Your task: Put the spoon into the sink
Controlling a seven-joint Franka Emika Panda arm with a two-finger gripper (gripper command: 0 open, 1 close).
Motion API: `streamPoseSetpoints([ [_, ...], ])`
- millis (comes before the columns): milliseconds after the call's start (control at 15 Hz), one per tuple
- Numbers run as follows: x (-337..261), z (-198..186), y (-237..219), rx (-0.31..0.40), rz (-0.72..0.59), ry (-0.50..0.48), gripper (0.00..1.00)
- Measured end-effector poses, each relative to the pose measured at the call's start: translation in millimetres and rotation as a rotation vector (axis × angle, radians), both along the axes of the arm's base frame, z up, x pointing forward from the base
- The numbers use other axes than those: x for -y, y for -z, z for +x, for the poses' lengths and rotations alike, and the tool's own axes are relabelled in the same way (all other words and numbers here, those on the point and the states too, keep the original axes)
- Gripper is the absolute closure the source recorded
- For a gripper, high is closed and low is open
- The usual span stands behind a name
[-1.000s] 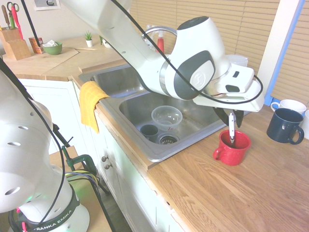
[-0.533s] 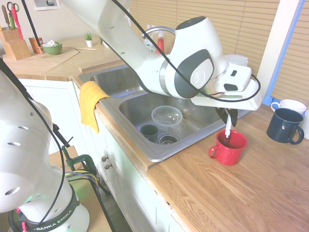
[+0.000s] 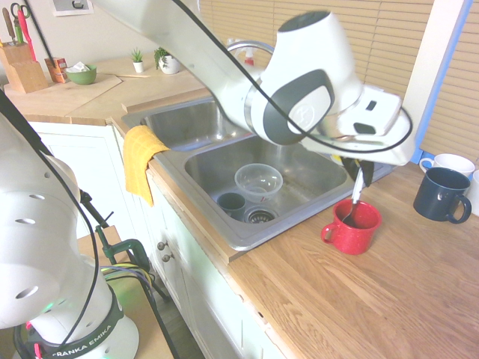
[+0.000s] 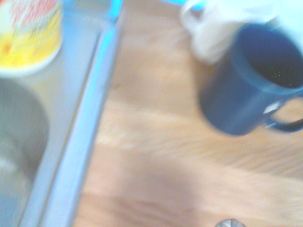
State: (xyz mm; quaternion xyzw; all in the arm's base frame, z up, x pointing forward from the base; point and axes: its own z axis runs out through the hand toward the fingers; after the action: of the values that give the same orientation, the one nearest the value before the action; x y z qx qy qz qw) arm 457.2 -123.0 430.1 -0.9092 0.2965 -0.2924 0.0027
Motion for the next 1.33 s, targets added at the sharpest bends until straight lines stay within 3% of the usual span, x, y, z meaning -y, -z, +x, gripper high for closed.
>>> streamPoseSetpoints([
  [333, -4, -21, -74, 0.087, 0.027, -0.011, 1.00],
  [600, -101, -14, -84, 0.079, -0.068, -0.156, 1.00],
  [933, -266, -30, -1, -0.028, -0.306, -0.318, 1.00],
  [1333, -288, -10, 116, -0.290, -0.433, -0.287, 1.00],
])
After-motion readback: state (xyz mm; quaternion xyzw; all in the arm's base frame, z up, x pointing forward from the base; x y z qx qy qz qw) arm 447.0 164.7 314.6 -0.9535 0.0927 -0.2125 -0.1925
